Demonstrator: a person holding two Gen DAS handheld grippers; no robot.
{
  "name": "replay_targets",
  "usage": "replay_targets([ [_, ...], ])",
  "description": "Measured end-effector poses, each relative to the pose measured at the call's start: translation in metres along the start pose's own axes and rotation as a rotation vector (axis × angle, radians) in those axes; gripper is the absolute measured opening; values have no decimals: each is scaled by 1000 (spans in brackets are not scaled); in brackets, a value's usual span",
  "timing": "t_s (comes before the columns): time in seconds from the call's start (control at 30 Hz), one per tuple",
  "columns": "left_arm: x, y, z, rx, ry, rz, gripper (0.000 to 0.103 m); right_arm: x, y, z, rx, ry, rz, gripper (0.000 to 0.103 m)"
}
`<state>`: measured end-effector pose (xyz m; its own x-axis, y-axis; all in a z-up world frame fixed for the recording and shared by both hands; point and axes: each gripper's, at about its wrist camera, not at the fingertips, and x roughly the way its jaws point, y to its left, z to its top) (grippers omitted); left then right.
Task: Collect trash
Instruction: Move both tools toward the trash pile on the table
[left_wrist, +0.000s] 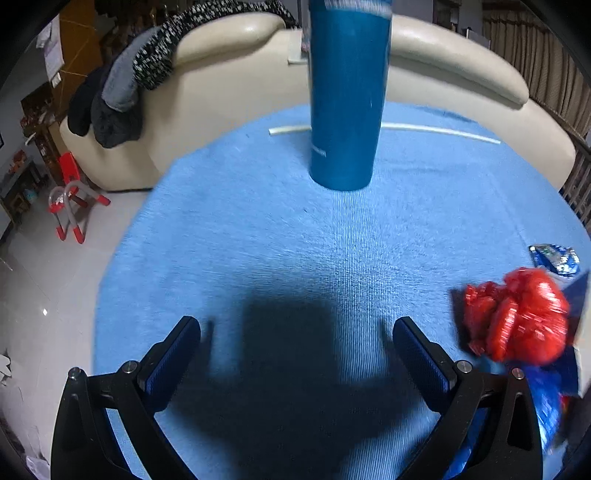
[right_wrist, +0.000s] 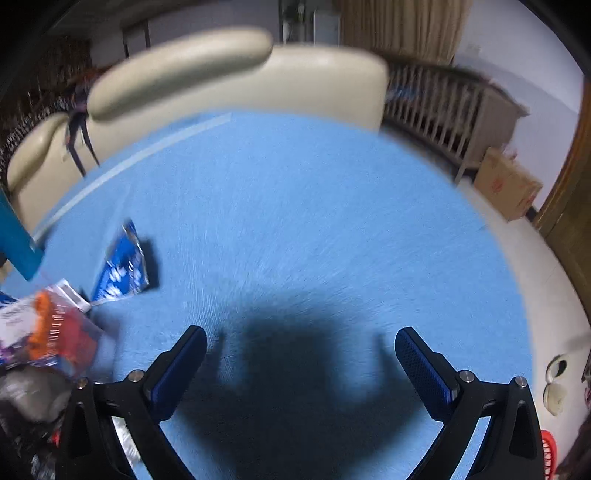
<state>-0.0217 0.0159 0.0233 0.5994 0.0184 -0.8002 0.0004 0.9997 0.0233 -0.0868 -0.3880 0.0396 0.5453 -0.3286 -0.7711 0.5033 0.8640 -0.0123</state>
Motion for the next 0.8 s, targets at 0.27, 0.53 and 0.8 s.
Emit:
replay_targets([
  [0.27,-65,-5,-22,33,-88,-27,103,-74,-1,-28,5,-85,76,103],
  [0.53,-112,-26,-54,87,-142,-97,103,-120,19,-78,-59,-106,83,103],
  [0.8,-151,-44,-91,126,-174,-159,103,-162,21,-119,-59,-183,50,103],
])
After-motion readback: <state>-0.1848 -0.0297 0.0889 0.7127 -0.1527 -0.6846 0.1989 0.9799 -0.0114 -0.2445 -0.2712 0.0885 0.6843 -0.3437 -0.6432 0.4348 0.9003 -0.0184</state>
